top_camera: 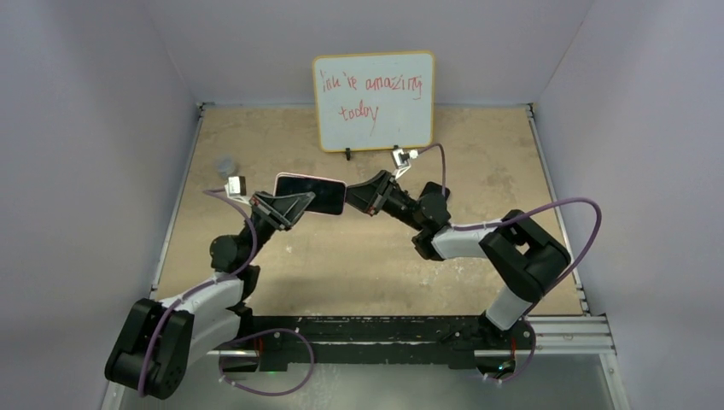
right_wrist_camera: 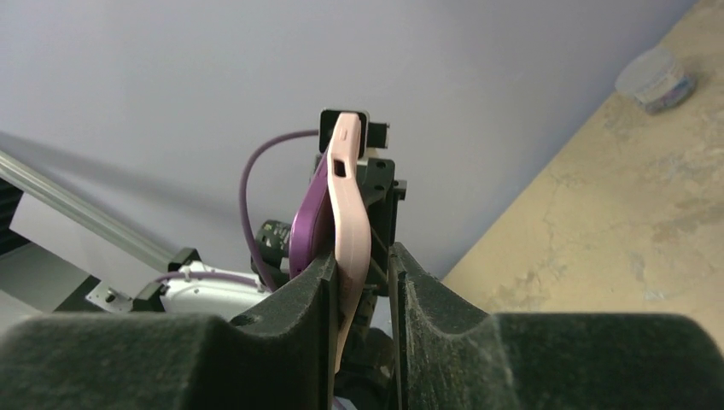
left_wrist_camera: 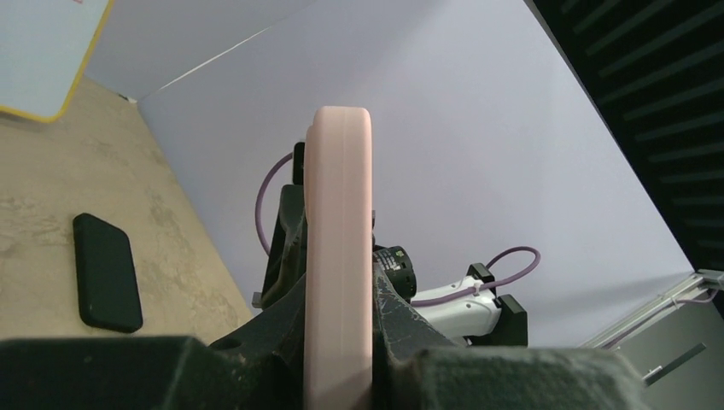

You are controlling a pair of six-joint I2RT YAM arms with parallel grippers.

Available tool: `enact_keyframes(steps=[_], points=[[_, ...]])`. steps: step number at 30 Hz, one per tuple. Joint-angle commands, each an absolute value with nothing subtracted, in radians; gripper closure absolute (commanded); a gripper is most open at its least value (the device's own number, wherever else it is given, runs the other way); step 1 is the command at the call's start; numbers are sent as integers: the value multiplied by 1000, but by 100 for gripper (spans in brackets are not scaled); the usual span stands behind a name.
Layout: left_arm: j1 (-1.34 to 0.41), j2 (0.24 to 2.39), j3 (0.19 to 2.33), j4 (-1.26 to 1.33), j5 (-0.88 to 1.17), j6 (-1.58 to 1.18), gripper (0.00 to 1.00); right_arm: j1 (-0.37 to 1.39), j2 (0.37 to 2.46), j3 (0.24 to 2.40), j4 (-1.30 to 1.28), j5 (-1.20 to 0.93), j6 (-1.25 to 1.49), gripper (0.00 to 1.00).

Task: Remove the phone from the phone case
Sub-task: Remove the phone case from the phone.

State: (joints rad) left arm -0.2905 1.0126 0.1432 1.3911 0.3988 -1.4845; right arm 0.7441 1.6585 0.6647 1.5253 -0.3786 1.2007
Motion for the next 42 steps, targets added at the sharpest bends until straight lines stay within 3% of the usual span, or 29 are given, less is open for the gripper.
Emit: enact_keyframes(steps=[1,9,14,20,26,32,42], points=[[-291,1052,168,1686,328,-1512,100,770,1688,634,1529,-547,1192,73],[-292,1125,168,1528,439,-1448,100,763,1687,591,1507,-505,1155,100],[-293,1139,154,1289,447,-1355,97,746,1720,569,1480,-465,1121,100],[-293,1176,127,1147,426,-1215,65,725,1830,546,1538,-423,1147,100],[-292,1240,132,1048,419,-1115,46,684,1931,525,1644,-416,1203,100],[-292,1242,148,852,354,-1018,39,643,1979,505,1651,-399,1192,100],[-294,1039,184,406,143,-863,37,574,2077,484,1737,-396,1231,100]])
